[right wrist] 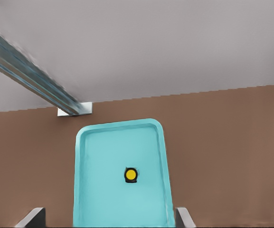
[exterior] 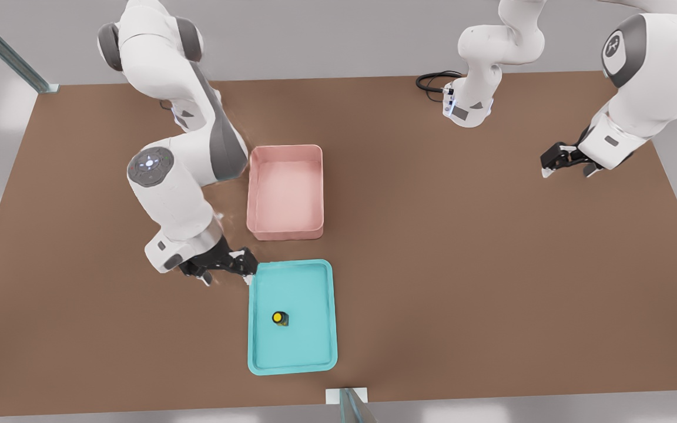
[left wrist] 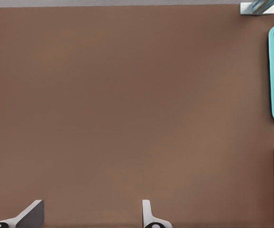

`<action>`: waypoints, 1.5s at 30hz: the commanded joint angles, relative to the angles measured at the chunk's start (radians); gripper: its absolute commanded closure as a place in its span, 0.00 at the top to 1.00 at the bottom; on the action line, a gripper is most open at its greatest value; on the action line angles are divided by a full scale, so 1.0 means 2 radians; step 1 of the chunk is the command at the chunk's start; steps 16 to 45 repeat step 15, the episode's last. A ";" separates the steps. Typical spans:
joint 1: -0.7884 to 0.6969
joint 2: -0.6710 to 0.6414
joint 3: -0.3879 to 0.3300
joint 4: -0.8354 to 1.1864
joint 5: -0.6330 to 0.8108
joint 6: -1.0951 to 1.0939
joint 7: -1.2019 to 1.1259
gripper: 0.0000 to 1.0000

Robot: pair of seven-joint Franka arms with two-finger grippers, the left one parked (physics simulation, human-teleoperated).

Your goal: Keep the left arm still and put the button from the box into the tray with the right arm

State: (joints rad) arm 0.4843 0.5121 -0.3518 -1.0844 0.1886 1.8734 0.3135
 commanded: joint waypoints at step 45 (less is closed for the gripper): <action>-0.202 -0.141 0.150 -0.126 -0.084 -0.164 -0.218 1.00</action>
